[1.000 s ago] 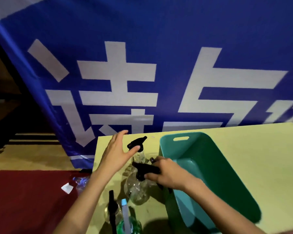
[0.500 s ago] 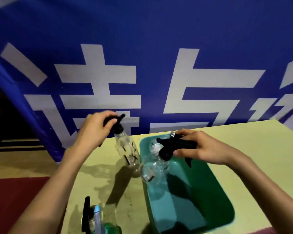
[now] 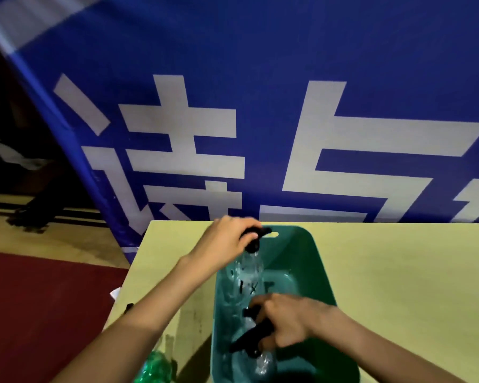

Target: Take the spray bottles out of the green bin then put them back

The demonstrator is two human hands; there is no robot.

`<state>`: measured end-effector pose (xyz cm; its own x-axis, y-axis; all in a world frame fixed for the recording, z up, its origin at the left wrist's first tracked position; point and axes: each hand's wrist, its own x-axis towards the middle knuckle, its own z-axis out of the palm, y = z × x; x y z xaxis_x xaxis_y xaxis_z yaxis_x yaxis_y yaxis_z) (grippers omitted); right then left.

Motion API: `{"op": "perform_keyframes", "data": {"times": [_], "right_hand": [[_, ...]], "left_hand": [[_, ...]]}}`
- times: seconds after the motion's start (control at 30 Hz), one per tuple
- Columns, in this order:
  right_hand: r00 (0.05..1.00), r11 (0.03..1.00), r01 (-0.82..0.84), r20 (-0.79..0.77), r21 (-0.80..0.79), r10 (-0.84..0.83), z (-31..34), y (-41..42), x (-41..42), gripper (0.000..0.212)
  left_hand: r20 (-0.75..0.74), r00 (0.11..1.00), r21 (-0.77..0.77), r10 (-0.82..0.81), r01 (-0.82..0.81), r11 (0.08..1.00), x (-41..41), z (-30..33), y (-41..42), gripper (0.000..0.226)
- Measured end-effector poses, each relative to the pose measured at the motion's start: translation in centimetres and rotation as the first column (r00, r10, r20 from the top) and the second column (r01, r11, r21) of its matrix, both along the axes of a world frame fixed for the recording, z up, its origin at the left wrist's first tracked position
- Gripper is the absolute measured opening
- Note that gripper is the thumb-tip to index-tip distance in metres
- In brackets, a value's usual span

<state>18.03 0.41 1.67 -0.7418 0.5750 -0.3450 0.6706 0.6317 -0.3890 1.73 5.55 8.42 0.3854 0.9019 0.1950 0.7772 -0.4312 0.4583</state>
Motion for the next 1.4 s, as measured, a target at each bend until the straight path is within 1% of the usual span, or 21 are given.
{"op": "perform_keyframes", "data": {"times": [0.07,0.13,0.3,0.43,0.63,0.73,0.83,0.9,0.93,1.03,1.07,1.17,1.23,1.4], "right_hand": [[0.999,0.999,-0.041,-0.020,-0.028,0.040,-1.4,-0.2,-0.4,0.026],[0.998,0.997,-0.067,-0.017,-0.038,0.066,-2.6,-0.4,-0.7,0.026],[0.994,0.993,-0.105,-0.024,-0.046,0.104,-4.9,-1.0,-0.9,0.023],[0.996,0.996,-0.082,-0.030,-0.031,0.081,-5.6,-0.8,-0.9,0.026],[0.999,1.000,-0.021,-0.030,0.000,0.021,-6.4,-0.4,-0.6,0.031],[0.998,0.998,0.033,-0.043,-0.050,-0.035,-6.4,0.0,-0.4,0.039],[0.990,0.988,0.118,-0.072,-0.099,-0.125,-6.3,0.3,-0.3,0.046],[0.978,0.980,0.160,-0.117,-0.114,-0.173,-6.2,0.4,-0.1,0.043],[0.971,0.977,0.176,-0.142,-0.116,-0.192,-6.1,0.5,-0.1,0.039],[0.951,0.971,0.216,-0.202,-0.103,-0.233,-6.0,0.7,0.0,0.017],[0.949,0.969,0.228,-0.202,-0.099,-0.244,-6.1,0.7,0.1,0.015],[0.938,0.961,0.262,-0.210,-0.091,-0.275,-6.2,0.9,0.3,0.022],[0.932,0.956,0.276,-0.218,-0.094,-0.290,-6.4,0.8,0.3,0.026],[0.905,0.944,0.313,-0.268,-0.104,-0.330,-6.5,0.5,0.4,0.027]], "left_hand": [[-0.070,0.997,-0.092,0.013,-0.019,0.996,0.5,-2.4,-0.3,0.025],[-0.095,0.995,-0.145,0.033,-0.047,0.988,0.5,-4.0,-0.6,0.026],[-0.070,0.993,-0.156,0.095,-0.105,0.982,0.2,-5.0,-0.7,0.026],[-0.082,0.993,-0.152,0.088,-0.100,0.983,0.0,-5.1,-0.8,0.027],[-0.069,0.995,-0.089,0.077,-0.083,0.993,-1.0,-5.8,-1.2,0.032],[-0.048,0.996,-0.068,0.078,-0.081,0.994,-1.6,-6.1,-1.6,0.039],[-0.056,0.994,-0.053,0.090,-0.093,0.994,-2.1,-6.5,-2.0,0.044],[-0.055,0.993,-0.055,0.104,-0.107,0.993,-2.3,-6.6,-2.2,0.047],[-0.049,0.992,-0.065,0.115,-0.118,0.991,-2.5,-6.7,-2.4,0.048],[0.011,0.990,-0.073,0.142,-0.141,0.987,-3.1,-6.9,-3.2,0.052],[0.044,0.987,-0.076,0.153,-0.149,0.986,-3.4,-7.1,-3.6,0.052],[0.155,0.968,-0.089,0.196,-0.183,0.979,-4.9,-7.6,-5.2,0.052],[0.216,0.947,-0.125,0.239,-0.215,0.968,-5.9,-8.2,-6.8,0.053],[0.317,0.864,-0.230,0.392,-0.331,0.915,-8.9,-9.2,-11.0,0.050]]}}
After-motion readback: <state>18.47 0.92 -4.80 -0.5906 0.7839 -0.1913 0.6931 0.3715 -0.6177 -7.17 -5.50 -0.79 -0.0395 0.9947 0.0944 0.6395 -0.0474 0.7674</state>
